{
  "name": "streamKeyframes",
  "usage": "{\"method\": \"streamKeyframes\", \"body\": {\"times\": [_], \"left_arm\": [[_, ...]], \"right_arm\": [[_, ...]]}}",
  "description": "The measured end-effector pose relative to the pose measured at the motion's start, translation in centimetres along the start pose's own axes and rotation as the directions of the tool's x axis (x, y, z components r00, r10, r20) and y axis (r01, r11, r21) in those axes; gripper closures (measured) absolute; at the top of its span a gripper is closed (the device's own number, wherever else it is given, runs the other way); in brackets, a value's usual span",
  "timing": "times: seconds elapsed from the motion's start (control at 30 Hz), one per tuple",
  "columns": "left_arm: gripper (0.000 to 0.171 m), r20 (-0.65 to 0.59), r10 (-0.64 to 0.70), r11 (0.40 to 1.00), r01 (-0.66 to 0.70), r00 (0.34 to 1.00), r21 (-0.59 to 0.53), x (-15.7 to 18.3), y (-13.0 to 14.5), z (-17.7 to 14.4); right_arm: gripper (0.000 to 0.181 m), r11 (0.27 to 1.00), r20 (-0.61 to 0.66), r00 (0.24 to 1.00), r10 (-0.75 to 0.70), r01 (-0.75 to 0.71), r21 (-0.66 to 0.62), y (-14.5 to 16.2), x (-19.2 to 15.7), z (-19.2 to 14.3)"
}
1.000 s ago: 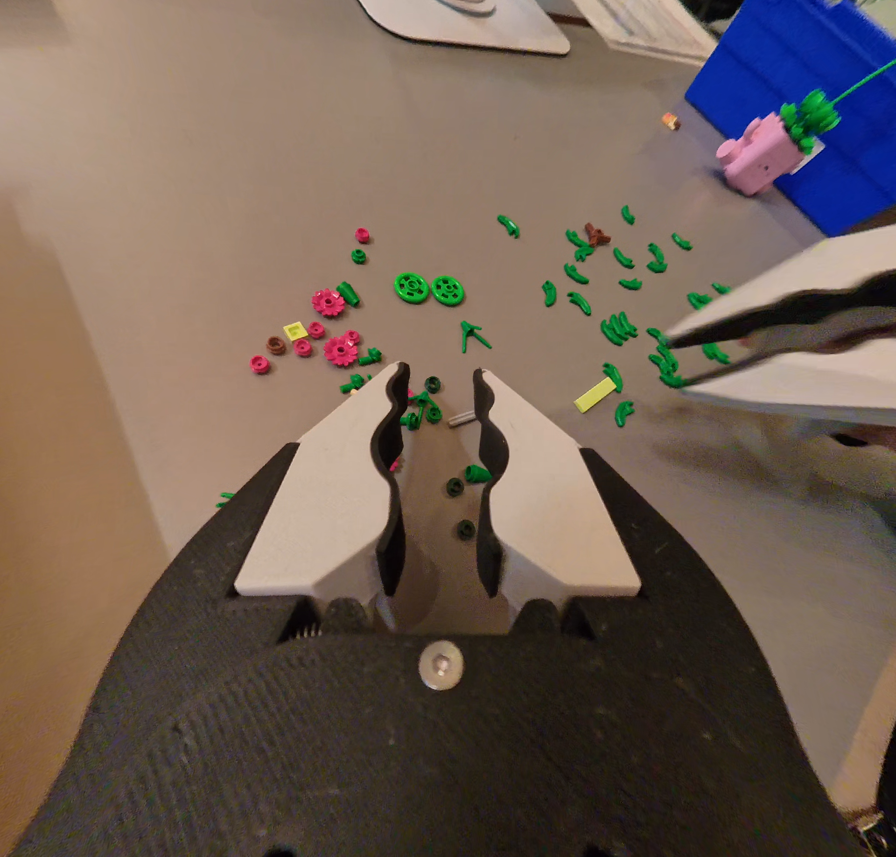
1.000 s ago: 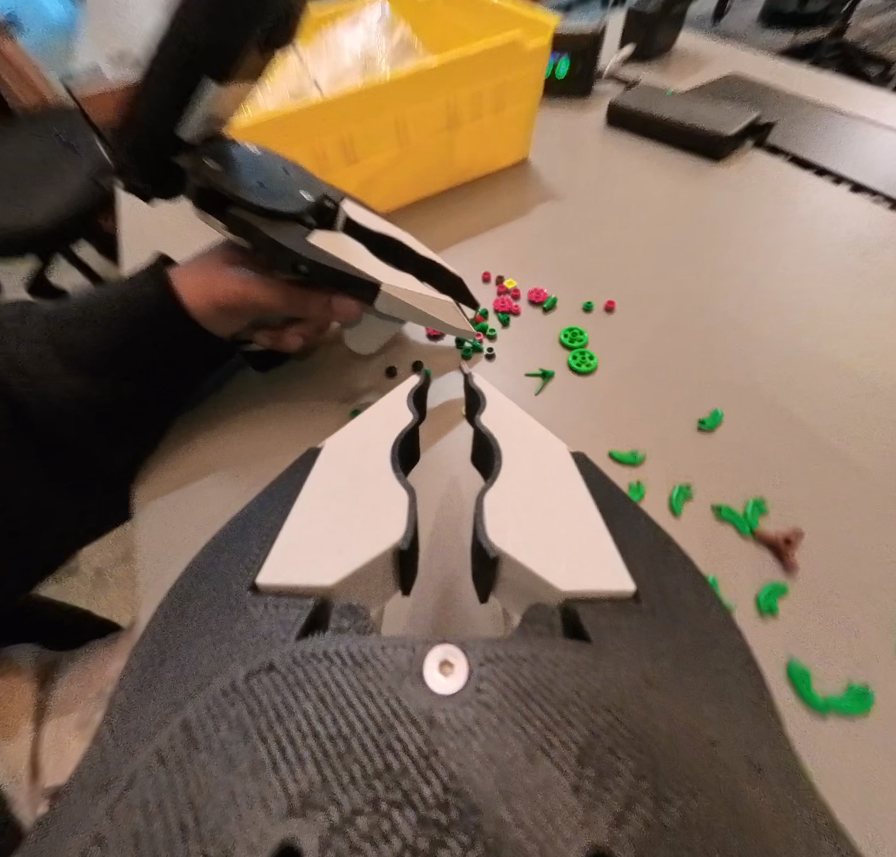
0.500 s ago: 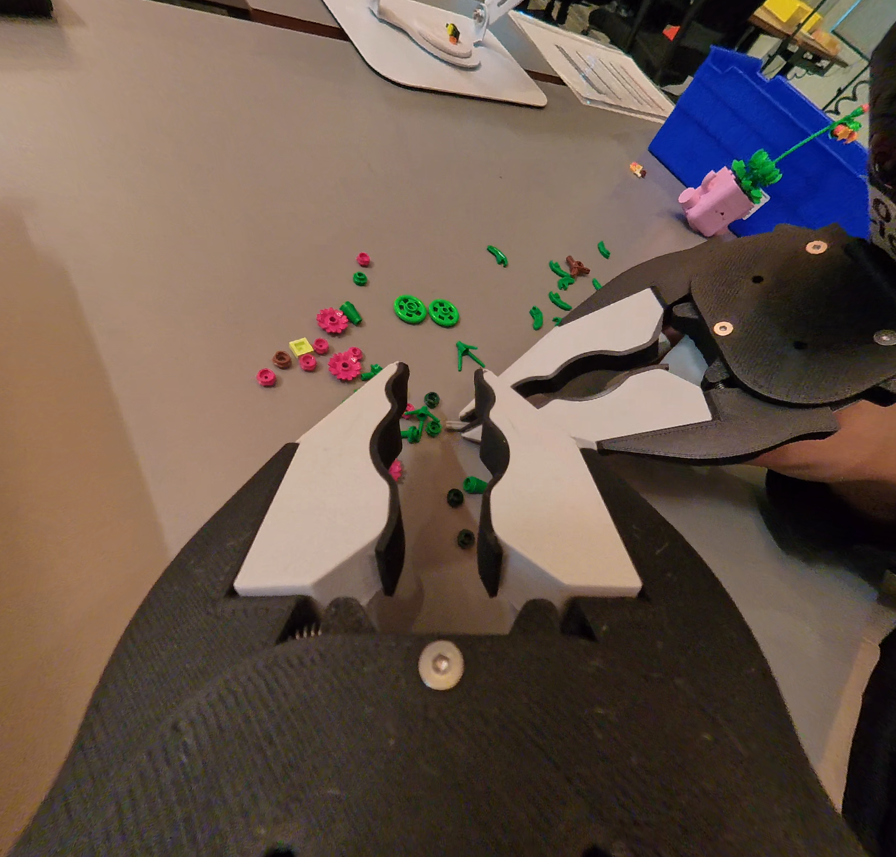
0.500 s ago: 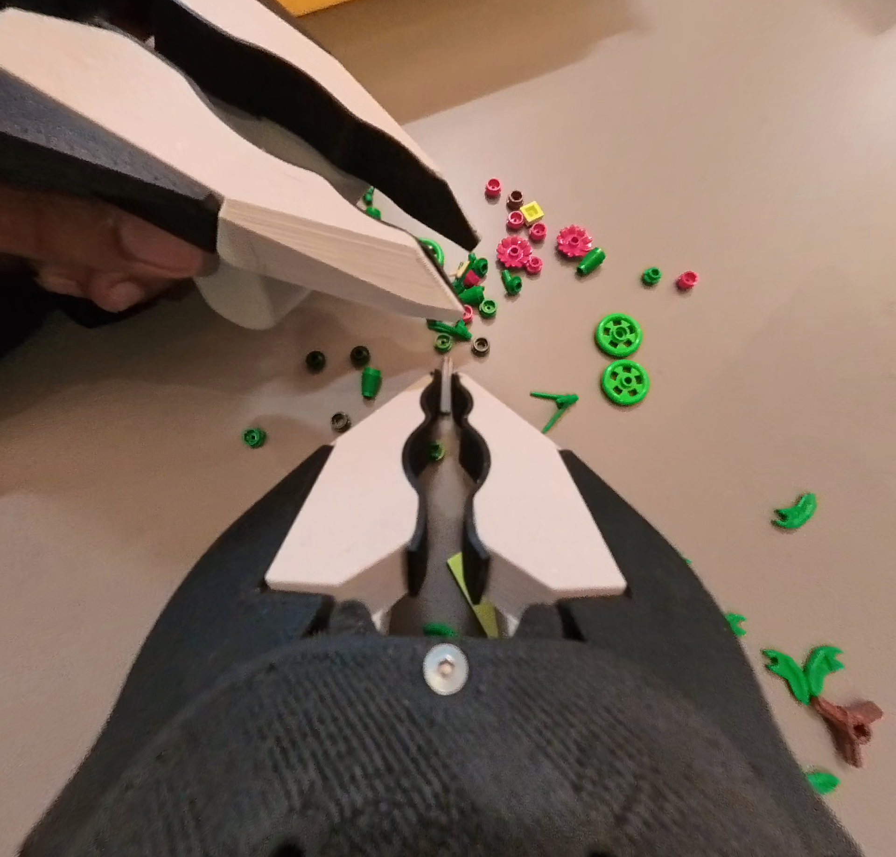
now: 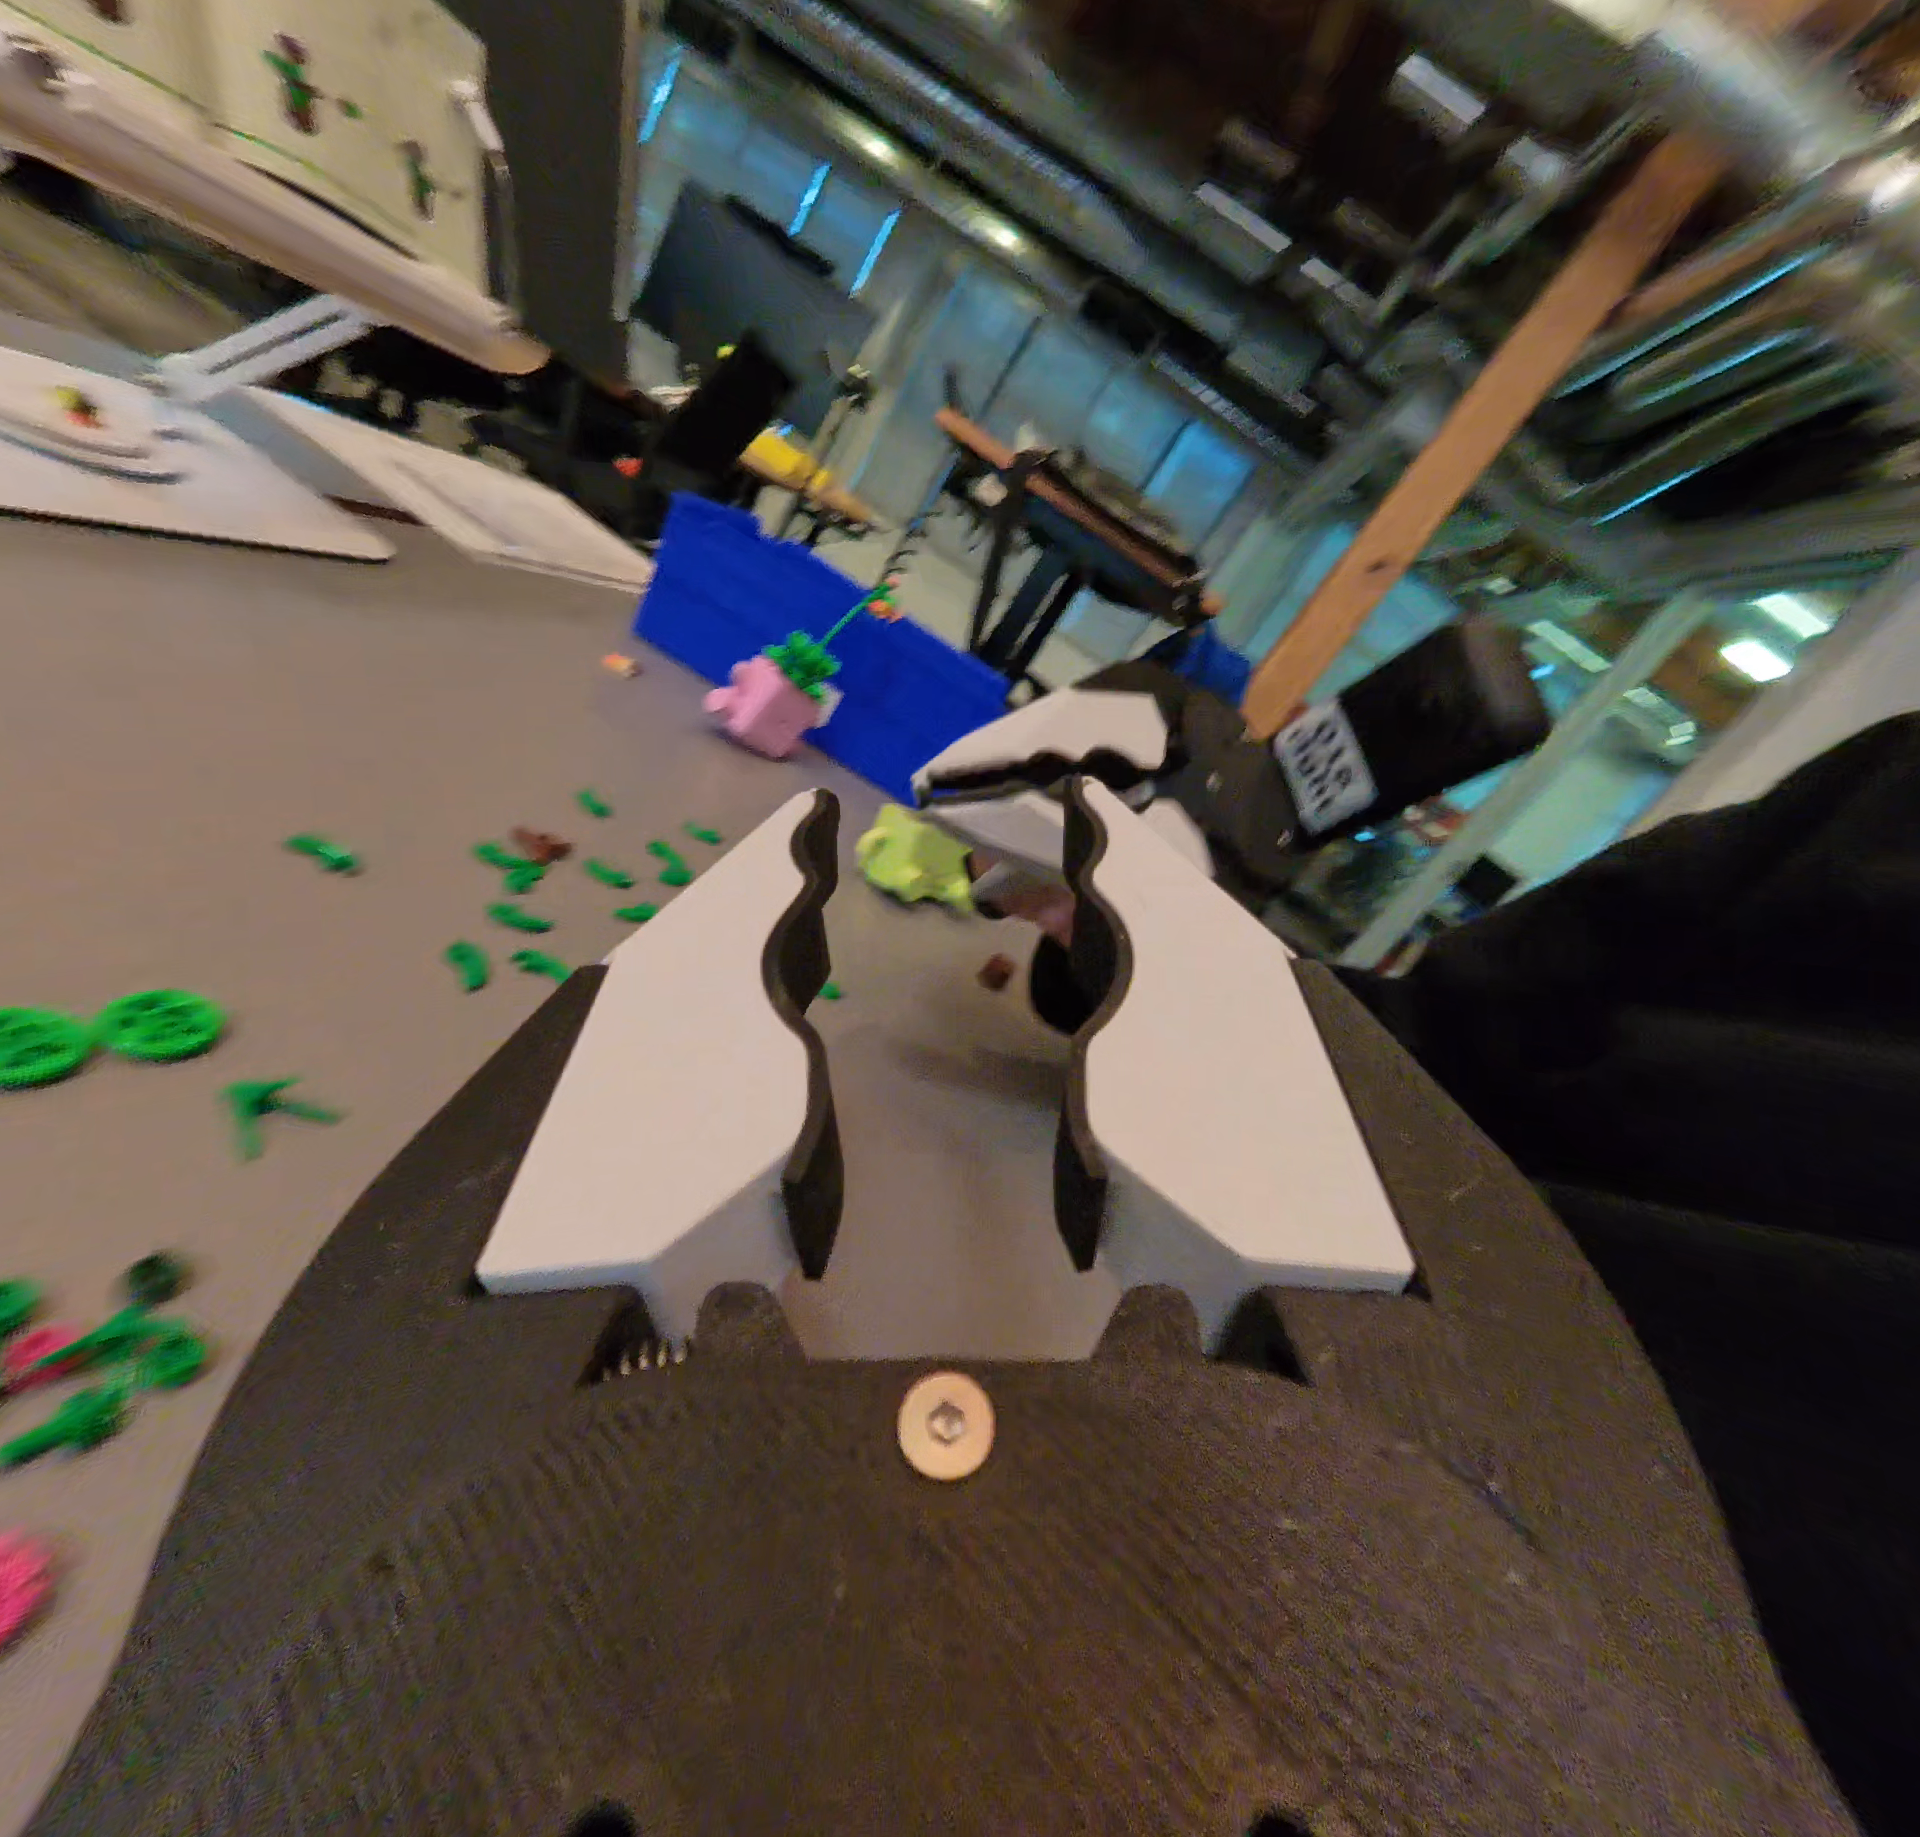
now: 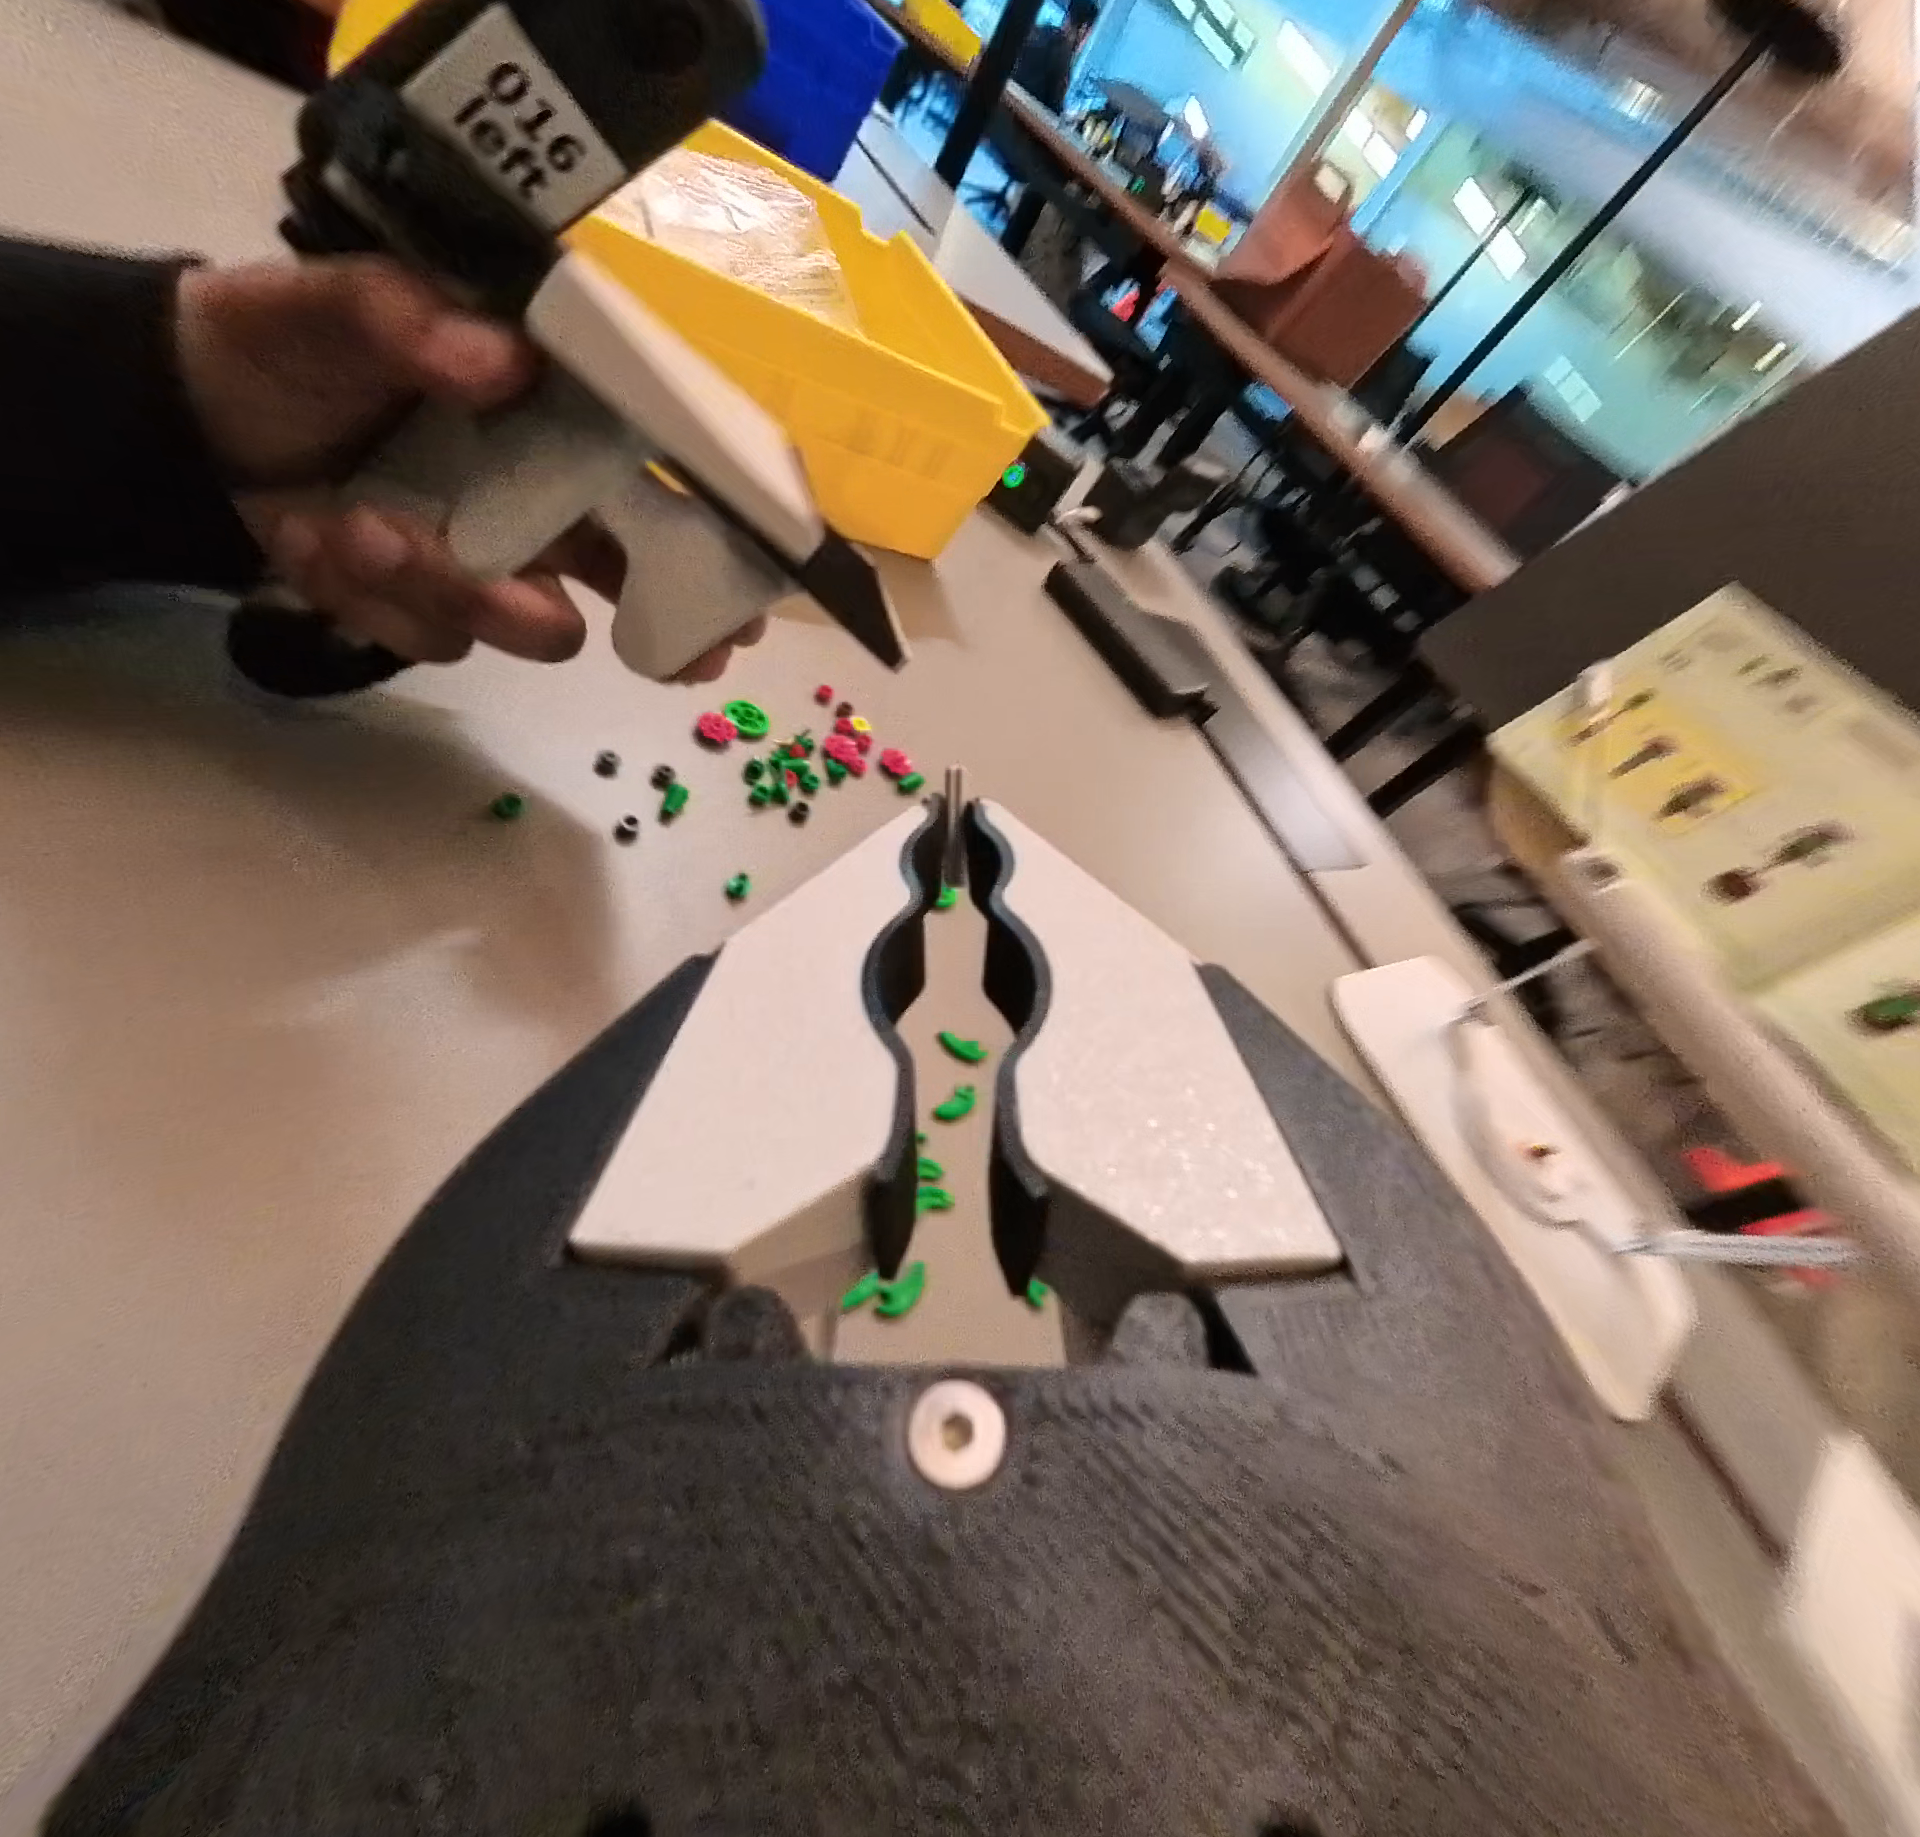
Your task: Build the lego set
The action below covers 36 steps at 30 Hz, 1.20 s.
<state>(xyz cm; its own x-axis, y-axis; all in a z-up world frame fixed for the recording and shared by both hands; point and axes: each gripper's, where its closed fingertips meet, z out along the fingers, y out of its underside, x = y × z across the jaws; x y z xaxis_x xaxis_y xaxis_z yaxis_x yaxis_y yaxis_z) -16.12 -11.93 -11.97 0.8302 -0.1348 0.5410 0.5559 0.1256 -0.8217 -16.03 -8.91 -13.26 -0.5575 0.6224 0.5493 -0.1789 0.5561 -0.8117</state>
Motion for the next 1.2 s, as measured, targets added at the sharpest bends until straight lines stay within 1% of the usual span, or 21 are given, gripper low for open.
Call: {"method": "streamKeyframes", "body": {"times": [0.07, 0.1, 0.17, 0.23, 0.27, 0.33, 0.43, 0.5, 0.57, 0.63, 0.73, 0.8, 0.83, 0.87, 0.9, 0.97, 1.1, 1.2], "left_arm": [[0.127, -0.089, -0.052, 0.999, 0.051, 0.995, -0.012, 1.3, 0.4, 0.6], [0.123, -0.112, -0.073, 0.996, 0.068, 0.991, -0.050, 1.6, 1.1, 0.8], [0.124, -0.102, -0.058, 0.990, 0.044, 0.993, -0.136, 1.6, 2.7, 1.3], [0.131, -0.086, -0.023, 0.989, 0.010, 0.996, -0.150, 1.5, 3.1, 1.5], [0.137, -0.104, -0.021, 0.990, 0.006, 0.994, -0.143, 1.9, 3.0, 1.5], [0.142, -0.116, -0.023, 0.991, 0.007, 0.993, -0.137, 2.1, 2.8, 1.5], [0.150, -0.097, -0.007, 0.989, -0.007, 0.995, -0.149, 1.7, 3.1, 1.4], [0.163, -0.109, -0.005, 0.990, -0.010, 0.994, -0.142, 1.9, 3.0, 1.4], [0.170, -0.133, -0.007, 0.990, -0.011, 0.991, -0.138, 2.3, 2.9, 1.3], [0.171, -0.139, -0.016, 0.990, -0.003, 0.990, -0.138, 2.3, 2.8, 1.2], [0.161, -0.128, -0.026, 0.990, 0.008, 0.991, -0.141, 2.1, 3.0, 1.1], [0.159, -0.123, -0.036, 0.987, 0.016, 0.992, -0.159, 1.9, 3.3, 1.2], [0.160, -0.124, -0.037, 0.986, 0.016, 0.992, -0.165, 1.9, 3.4, 1.2], [0.167, -0.132, -0.036, 0.986, 0.014, 0.991, -0.166, 2.1, 3.4, 1.3], [0.170, -0.133, -0.031, 0.986, 0.008, 0.991, -0.166, 2.1, 3.4, 1.3], [0.170, -0.130, -0.017, 0.985, -0.006, 0.991, -0.174, 2.1, 3.4, 1.4], [0.170, -0.132, -0.007, 0.988, -0.013, 0.991, -0.151, 2.1, 2.9, 1.1], [0.171, -0.141, -0.013, 0.996, 0.000, 0.990, -0.090, 2.0, 1.7, 0.3]], "right_arm": [[0.180, 0.990, -0.042, 0.989, -0.142, 0.142, 0.004, -0.2, -0.5, -0.6], [0.180, 0.980, -0.050, 0.979, -0.197, 0.197, -0.001, -0.3, -0.9, -0.7], [0.180, 0.967, -0.046, 0.966, -0.254, 0.255, 0.006, -0.8, -1.8, -0.7], [0.180, 0.955, -0.054, 0.954, -0.295, 0.296, 0.014, -1.3, -2.4, -0.8], [0.180, 0.946, -0.059, 0.945, -0.322, 0.323, 0.007, -1.3, -2.5, -0.8], [0.180, 0.927, -0.068, 0.925, -0.375, 0.376, -0.006, -1.3, -2.8, -0.8], [0.180, 0.914, -0.054, 0.913, -0.404, 0.405, 0.002, -1.6, -3.5, -0.8], [0.180, 0.906, -0.054, 0.905, -0.421, 0.422, 0.009, -1.8, -3.7, -0.8], [0.180, 0.909, -0.054, 0.908, -0.415, 0.416, 0.024, -2.0, -3.8, -0.9], [0.180, 0.922, -0.044, 0.923, -0.382, 0.383, 0.048, -2.3, -3.8, -1.0], [0.180, 0.925, -0.051, 0.926, -0.374, 0.377, 0.054, -2.4, -3.8, -1.1], [0.180, 0.919, -0.062, 0.920, -0.388, 0.391, 0.044, -2.3, -3.6, -1.1], [0.180, 0.919, -0.062, 0.919, -0.390, 0.393, 0.040, -2.2, -3.6, -1.1], [0.180, 0.919, -0.060, 0.919, -0.389, 0.392, 0.036, -2.1, -3.6, -1.1], [0.180, 0.921, -0.061, 0.920, -0.386, 0.388, 0.035, -2.0, -3.5, -1.1], [0.180, 0.926, -0.064, 0.927, -0.371, 0.374, 0.046, -1.9, -3.4, -1.1], [0.179, 0.941, -0.071, 0.945, -0.319, 0.324, 0.096, -2.5, -3.2, -1.4], [0.179, 0.955, -0.071, 0.973, -0.221, 0.231, 0.188, -3.8, -2.5, -2.4]]}}
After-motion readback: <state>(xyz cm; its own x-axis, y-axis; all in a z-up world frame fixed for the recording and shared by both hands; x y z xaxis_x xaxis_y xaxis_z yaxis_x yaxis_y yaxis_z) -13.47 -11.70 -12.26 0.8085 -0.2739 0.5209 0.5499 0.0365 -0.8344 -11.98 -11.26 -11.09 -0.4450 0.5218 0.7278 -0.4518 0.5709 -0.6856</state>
